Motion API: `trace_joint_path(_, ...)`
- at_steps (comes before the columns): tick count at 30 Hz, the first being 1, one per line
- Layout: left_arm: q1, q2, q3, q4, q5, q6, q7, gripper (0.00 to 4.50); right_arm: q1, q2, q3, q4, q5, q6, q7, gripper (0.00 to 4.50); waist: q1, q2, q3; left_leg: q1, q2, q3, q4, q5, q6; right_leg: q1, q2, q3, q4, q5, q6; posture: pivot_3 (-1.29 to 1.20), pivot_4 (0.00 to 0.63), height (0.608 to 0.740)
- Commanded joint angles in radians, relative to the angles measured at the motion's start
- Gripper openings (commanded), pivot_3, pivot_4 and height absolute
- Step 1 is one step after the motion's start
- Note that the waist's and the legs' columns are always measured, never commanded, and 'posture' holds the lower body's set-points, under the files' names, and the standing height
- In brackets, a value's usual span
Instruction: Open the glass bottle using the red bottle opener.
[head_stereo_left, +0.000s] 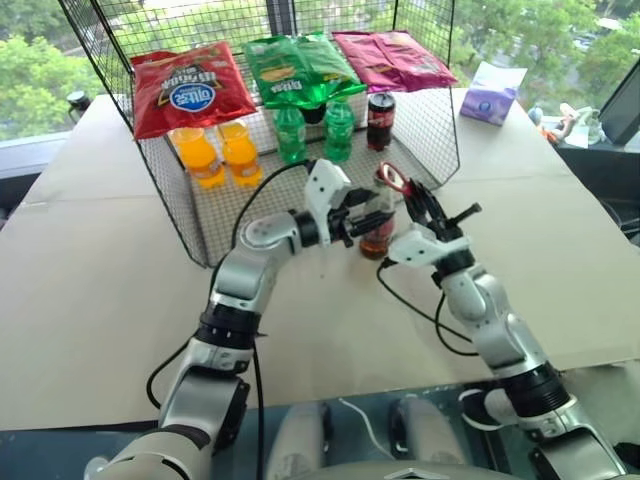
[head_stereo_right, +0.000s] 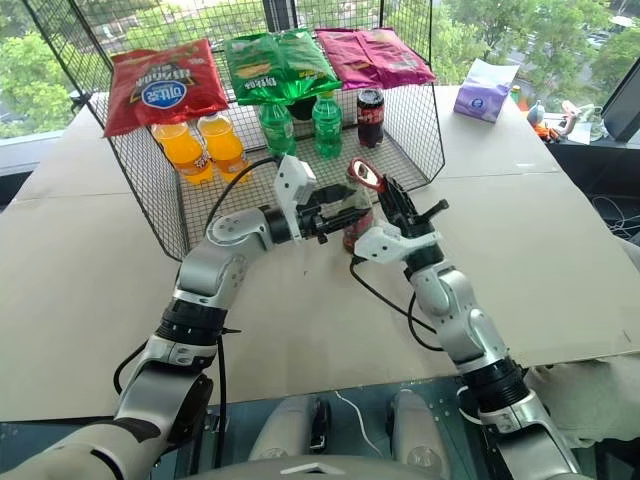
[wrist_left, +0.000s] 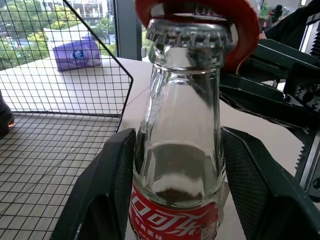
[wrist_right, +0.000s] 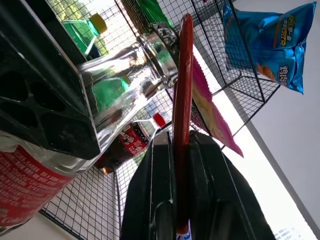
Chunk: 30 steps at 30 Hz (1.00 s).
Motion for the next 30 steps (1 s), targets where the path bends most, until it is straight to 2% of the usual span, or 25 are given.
trace_joint_path(1,-0.029,-0.015,-0.014,-0.034,-0.008,-0.012,-0.012,2.27,0.012,-0.036,0.063,0.014,-0.067,0.029,0.102,0.0,0.0,0.0,0.0,0.0,0.0,0.0,0.0,0.0,0.0,0.0,0.0,0.0,0.0,0.0,0.0,0.0,0.15,0.74)
trace_joint_path(6,-0.03,-0.014,-0.014,-0.033,-0.008,-0.012,-0.015,2.27,0.007,-0.126,0.022,-0.129,-0.064,0.112,0.294,0.0,0.002,0.0,0.0,0.0,0.0,-0.001,0.0,0.0,0.0,0.0,0.0,0.0,0.0,0.0,0.0,0.0,0.15,0.74)
trace_joint_path(13,-0.029,-0.021,-0.018,-0.028,-0.003,-0.022,-0.015,2.27,0.017,-0.174,0.017,-0.207,-0.062,0.15,0.399,0.0,0.005,0.0,0.0,-0.001,0.0,-0.001,0.0,0.0,0.0,0.0,-0.001,-0.001,-0.001,0.0,0.0,0.0,0.15,0.74)
trace_joint_path(20,-0.019,-0.014,-0.022,-0.028,0.002,-0.027,-0.02,2.27,-0.05,-0.253,-0.013,-0.257,-0.033,0.179,0.552,0.0,0.005,0.0,0.0,-0.001,0.0,-0.005,0.0,0.0,0.0,0.0,-0.002,-0.001,-0.001,-0.001,0.001,0.0,0.15,0.74)
trace_joint_path(24,-0.018,-0.014,-0.024,-0.024,0.004,-0.032,-0.022,2.27,-0.086,-0.272,-0.038,-0.275,0.011,0.181,0.609,0.0,0.006,0.0,0.0,-0.001,0.0,-0.006,-0.001,0.0,0.0,0.0,-0.002,-0.002,-0.002,-0.001,0.001,0.0,0.15,0.74)
trace_joint_path(30,-0.017,-0.013,-0.022,-0.024,0.003,-0.038,-0.025,2.27,-0.146,-0.243,-0.086,-0.303,0.087,0.228,0.649,0.0,0.005,0.0,0.001,-0.002,-0.001,-0.006,-0.001,0.0,0.0,-0.001,-0.002,-0.002,-0.002,0.0,0.0,0.0,0.15,0.74)
